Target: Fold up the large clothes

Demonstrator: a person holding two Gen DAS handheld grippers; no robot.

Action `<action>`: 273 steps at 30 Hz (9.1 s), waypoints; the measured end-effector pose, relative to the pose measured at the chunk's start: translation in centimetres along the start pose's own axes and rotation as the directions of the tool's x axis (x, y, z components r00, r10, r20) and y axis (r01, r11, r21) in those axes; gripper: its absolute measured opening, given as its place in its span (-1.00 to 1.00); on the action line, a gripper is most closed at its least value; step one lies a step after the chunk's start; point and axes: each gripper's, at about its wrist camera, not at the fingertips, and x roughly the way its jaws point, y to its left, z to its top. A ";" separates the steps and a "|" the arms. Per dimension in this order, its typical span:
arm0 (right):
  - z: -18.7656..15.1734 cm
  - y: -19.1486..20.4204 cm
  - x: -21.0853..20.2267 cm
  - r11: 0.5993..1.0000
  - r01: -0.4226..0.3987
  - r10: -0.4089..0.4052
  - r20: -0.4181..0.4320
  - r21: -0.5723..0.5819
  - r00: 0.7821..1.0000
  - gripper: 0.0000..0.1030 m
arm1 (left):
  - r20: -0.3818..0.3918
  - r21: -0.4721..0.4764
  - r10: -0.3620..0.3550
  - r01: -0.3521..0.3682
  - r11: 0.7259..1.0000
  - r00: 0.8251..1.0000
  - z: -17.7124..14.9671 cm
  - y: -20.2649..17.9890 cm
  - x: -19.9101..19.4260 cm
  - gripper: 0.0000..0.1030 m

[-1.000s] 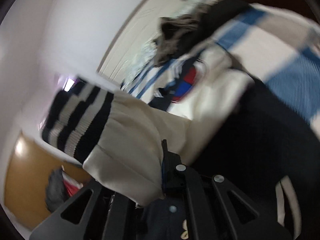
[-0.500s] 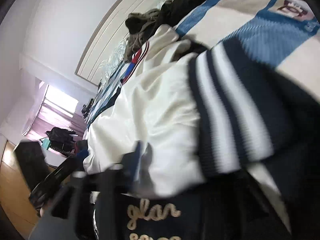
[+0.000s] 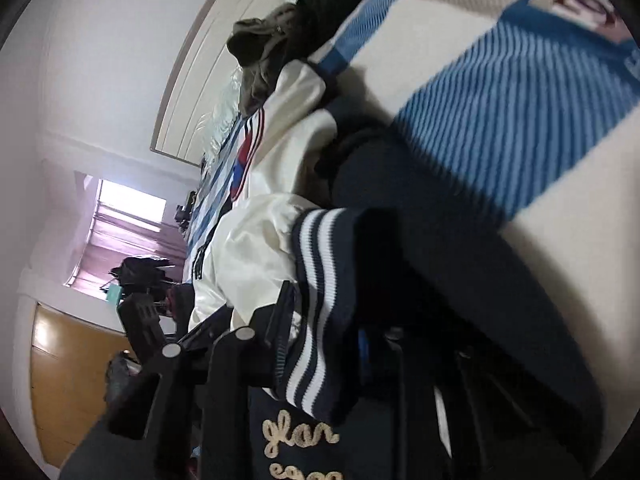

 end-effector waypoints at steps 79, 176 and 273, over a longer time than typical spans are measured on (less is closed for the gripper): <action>-11.7 -2.0 -12.5 0.860 0.252 -0.229 0.106 -0.443 0.968 0.91 | 0.139 -0.300 -0.117 0.155 0.941 0.983 -29.6 5.3 -16.6 0.88; -3.1 17.0 -18.7 0.966 -0.220 0.245 0.212 -0.138 0.946 -0.81 | 0.514 -0.508 -0.231 0.510 0.694 0.826 -16.1 11.1 -32.2 -0.85; -1.8 29.3 20.6 0.170 0.012 -0.568 -0.088 -0.985 0.819 0.91 | 0.248 -0.004 0.004 -0.004 1.000 0.969 -11.7 -0.8 -10.5 0.87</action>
